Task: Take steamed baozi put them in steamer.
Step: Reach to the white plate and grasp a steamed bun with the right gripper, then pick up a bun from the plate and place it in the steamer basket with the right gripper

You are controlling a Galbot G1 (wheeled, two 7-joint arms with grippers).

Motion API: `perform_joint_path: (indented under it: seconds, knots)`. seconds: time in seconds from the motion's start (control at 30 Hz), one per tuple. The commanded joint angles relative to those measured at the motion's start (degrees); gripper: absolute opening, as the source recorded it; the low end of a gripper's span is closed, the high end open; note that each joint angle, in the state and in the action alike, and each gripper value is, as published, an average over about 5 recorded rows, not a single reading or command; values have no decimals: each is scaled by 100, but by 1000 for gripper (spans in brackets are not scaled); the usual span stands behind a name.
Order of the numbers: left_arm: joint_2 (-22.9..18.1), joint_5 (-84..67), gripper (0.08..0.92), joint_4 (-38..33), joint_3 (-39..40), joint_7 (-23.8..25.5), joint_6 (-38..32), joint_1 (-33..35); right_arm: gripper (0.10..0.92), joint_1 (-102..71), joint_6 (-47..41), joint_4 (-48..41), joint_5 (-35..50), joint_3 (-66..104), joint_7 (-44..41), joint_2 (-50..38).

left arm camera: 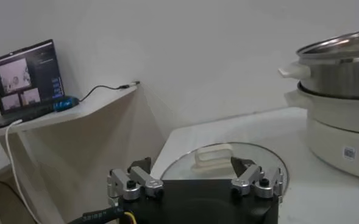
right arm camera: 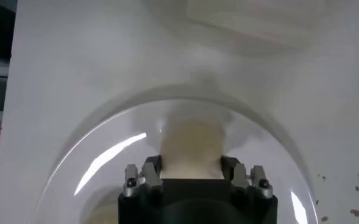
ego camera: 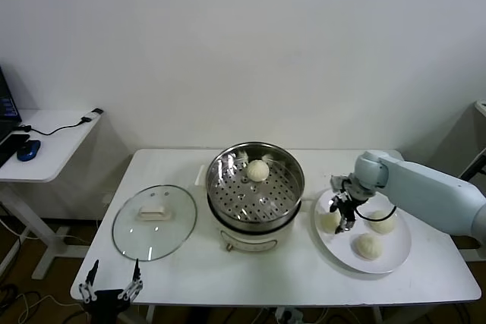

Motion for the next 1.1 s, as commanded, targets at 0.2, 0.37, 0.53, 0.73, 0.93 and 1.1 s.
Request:
perform_joint_path:
  seconds: [0.2, 0.37, 0.53, 0.73, 0.93, 1.1]
  knots:
    - [12, 9, 823, 12, 20, -3, -28, 11, 569, 397, -29, 129, 288, -48, 2, -172]
    - [42, -8, 823, 42, 71, -5, -90, 22, 568, 1645, -50, 291, 973, -863, -37, -315]
    - [85, -37, 823, -1, 94, 3, -72, -7, 571, 3406, 37, 151, 1941, -1992, -137, -86]
    - [145, -40, 823, 17, 195, 35, -58, -116, 577, 4816, -44, 104, 3121, -2951, -176, 639]
    - [256, 23, 823, 42, 228, 98, -159, -129, 577, 5105, -322, 164, 3962, -3080, 25, 1572]
    - [355, 29, 823, 40, 256, 95, -197, -86, 577, 4622, -575, 175, 4093, -2792, 284, 2354]
